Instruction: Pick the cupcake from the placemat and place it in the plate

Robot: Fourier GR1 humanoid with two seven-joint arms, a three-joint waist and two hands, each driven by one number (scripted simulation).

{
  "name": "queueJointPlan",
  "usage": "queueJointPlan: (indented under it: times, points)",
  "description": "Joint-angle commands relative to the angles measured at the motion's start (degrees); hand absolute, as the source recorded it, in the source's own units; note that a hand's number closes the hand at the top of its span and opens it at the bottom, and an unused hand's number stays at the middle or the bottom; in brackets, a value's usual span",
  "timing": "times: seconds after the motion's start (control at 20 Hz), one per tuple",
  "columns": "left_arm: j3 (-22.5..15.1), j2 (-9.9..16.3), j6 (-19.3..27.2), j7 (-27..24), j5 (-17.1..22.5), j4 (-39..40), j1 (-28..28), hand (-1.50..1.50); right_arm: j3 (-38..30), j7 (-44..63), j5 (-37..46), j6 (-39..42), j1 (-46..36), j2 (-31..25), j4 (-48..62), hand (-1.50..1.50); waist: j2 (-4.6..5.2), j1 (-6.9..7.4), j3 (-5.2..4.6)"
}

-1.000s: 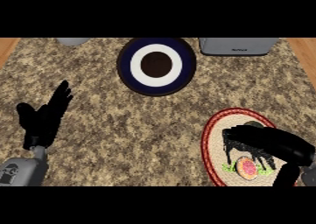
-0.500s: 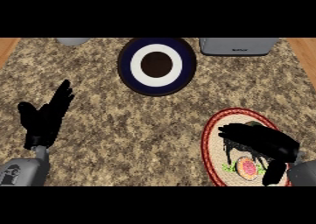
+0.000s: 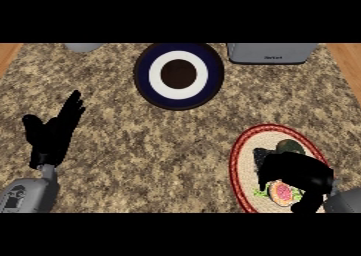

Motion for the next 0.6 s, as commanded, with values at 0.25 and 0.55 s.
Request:
queueJointPlan:
  times: [0.25,0.55]
  points:
    - [0.6,-1.7,-0.5,0.3,-2.2,0.0,-0.3,0.0,-0.9,-4.8,1.7,-1.5,0.8,3.4,3.9,1.5,0.2,0.07,0.23]
    - [0.3,-2.1,-0.8,2.3,-1.5,-2.3,0.0,0.0,2.3,7.1,0.0,3.6,-2.1,14.5,-8.4,1.5,-0.02,0.51,0.17]
